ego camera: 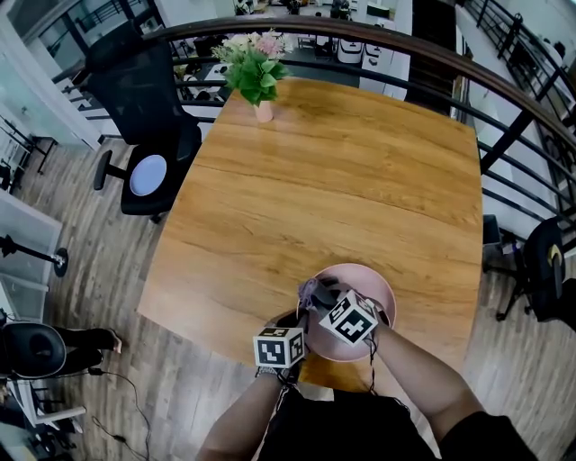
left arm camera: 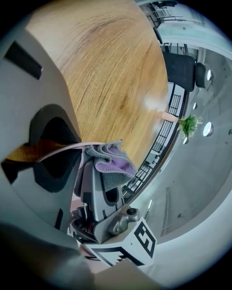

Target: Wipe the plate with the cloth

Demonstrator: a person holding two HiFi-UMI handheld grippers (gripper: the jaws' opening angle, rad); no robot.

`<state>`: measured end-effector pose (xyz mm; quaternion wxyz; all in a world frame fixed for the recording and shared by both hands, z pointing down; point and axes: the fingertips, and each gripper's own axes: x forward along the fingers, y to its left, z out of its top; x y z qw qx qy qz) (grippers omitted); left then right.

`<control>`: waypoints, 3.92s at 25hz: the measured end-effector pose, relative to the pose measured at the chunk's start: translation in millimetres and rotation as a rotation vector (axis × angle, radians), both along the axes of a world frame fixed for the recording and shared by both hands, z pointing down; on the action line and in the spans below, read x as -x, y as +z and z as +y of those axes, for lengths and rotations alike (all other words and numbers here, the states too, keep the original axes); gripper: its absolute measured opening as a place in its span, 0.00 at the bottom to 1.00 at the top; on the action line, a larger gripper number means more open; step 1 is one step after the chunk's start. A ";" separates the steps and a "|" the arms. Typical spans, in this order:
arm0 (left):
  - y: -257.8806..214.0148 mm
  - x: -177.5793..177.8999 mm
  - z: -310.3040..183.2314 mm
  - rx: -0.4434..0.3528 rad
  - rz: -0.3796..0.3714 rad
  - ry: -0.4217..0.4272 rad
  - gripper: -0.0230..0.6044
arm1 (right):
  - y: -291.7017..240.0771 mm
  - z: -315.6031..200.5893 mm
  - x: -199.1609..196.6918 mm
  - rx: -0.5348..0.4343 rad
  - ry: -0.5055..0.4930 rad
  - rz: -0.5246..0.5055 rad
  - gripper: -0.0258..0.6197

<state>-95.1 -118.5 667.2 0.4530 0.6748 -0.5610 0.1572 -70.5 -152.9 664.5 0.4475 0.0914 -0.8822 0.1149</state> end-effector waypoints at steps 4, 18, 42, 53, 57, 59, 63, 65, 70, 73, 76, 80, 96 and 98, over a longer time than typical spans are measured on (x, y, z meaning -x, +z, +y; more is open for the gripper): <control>0.3 0.8 0.0 0.007 0.010 0.002 0.12 | -0.4 -4.6 1.1 -0.026 -0.012 0.021 0.15; -0.7 2.1 -1.3 0.004 0.012 -0.003 0.12 | 3.3 -58.1 -42.1 -0.023 0.217 0.105 0.15; -1.4 4.5 1.2 0.014 0.016 -0.027 0.11 | -1.9 -29.1 -152.0 0.043 0.454 0.228 0.15; -0.5 4.3 0.4 0.013 0.048 -0.028 0.10 | -4.7 27.0 -155.4 0.079 0.520 0.186 0.15; -0.4 2.8 0.7 0.018 0.061 -0.026 0.10 | -5.1 48.8 -147.1 0.100 0.507 0.181 0.15; -0.1 1.3 0.8 0.016 0.064 -0.024 0.10 | -4.4 60.3 -141.9 0.111 0.499 0.177 0.15; -1.6 1.4 1.5 0.016 0.064 -0.025 0.10 | -6.3 82.4 -125.6 0.134 0.472 0.162 0.15; -1.8 1.1 1.8 0.017 0.062 -0.025 0.10 | -7.1 92.5 -115.3 0.149 0.455 0.151 0.15; -0.8 -0.2 2.1 0.018 0.067 -0.024 0.10 | -8.4 110.2 -86.7 0.177 0.414 0.115 0.15; 0.1 1.3 1.6 0.023 0.074 -0.023 0.10 | -9.4 114.5 -70.4 0.180 0.390 0.101 0.15; -0.6 2.0 2.4 0.030 0.089 -0.020 0.10 | -11.5 115.6 -56.2 0.203 0.386 0.066 0.15; -1.0 4.1 1.5 0.046 0.120 -0.013 0.10 | -12.3 108.6 -39.7 0.245 0.395 0.035 0.15; -1.0 3.1 1.6 0.060 0.169 -0.009 0.09 | 1.8 56.0 -38.3 0.244 0.375 0.091 0.15; -0.2 2.8 1.7 0.060 0.170 -0.008 0.09 | 2.5 47.7 -42.6 0.239 0.384 0.091 0.15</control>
